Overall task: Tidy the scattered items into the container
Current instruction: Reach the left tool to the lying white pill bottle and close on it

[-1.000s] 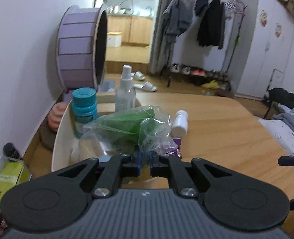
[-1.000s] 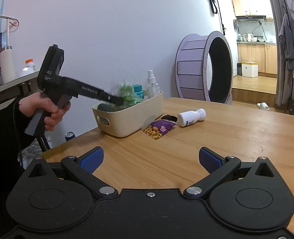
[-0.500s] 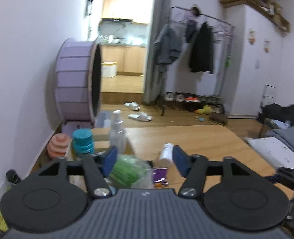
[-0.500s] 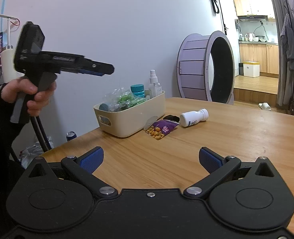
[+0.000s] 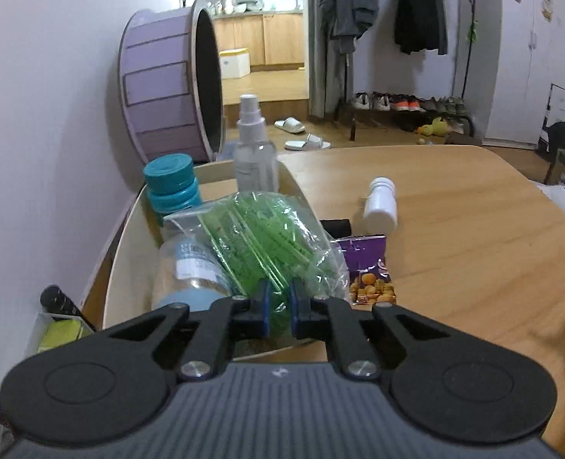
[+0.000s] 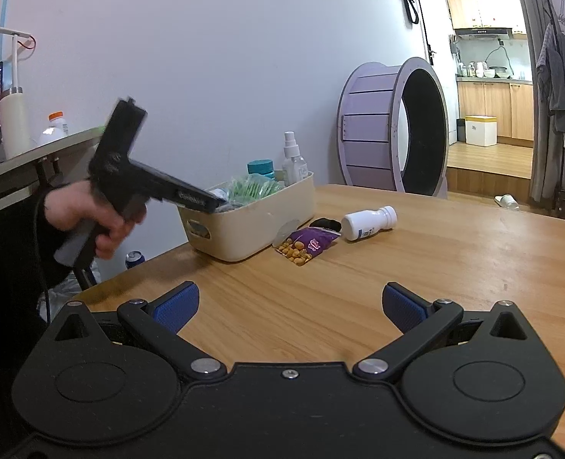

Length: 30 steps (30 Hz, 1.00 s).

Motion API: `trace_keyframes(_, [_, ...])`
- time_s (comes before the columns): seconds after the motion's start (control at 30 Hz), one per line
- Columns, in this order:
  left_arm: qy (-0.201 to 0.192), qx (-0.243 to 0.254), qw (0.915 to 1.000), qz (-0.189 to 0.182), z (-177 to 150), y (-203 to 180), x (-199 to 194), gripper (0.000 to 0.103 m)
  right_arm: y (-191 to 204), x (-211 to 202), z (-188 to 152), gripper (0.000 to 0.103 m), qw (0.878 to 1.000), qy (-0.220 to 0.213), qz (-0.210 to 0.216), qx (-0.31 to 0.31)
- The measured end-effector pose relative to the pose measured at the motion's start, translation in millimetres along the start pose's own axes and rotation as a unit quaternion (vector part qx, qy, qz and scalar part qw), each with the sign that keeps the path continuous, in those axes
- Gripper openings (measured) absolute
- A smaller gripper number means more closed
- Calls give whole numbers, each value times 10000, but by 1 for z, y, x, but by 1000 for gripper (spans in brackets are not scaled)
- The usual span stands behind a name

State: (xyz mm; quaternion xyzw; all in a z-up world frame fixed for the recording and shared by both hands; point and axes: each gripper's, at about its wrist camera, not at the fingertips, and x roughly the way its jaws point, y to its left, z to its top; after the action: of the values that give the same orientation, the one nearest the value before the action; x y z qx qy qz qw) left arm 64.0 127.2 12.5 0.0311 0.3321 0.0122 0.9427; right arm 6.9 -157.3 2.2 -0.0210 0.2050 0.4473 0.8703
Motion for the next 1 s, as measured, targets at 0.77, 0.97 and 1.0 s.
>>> trace_keyframes(0.77, [-1127, -375, 9857, -1198, 5, -58, -27, 69, -11, -8, 6, 103, 9986, -425, -275, 134])
trace_keyframes(0.97, [-738, 5, 9917, -1053, 26, -80, -3, 69, -22, -22, 11, 103, 9954, -785, -474, 271])
trace_keyframes(1.0, [-680, 34, 9925, -1016, 32, -81, 1, 69, -24, -24, 12, 103, 9946, -847, -514, 300])
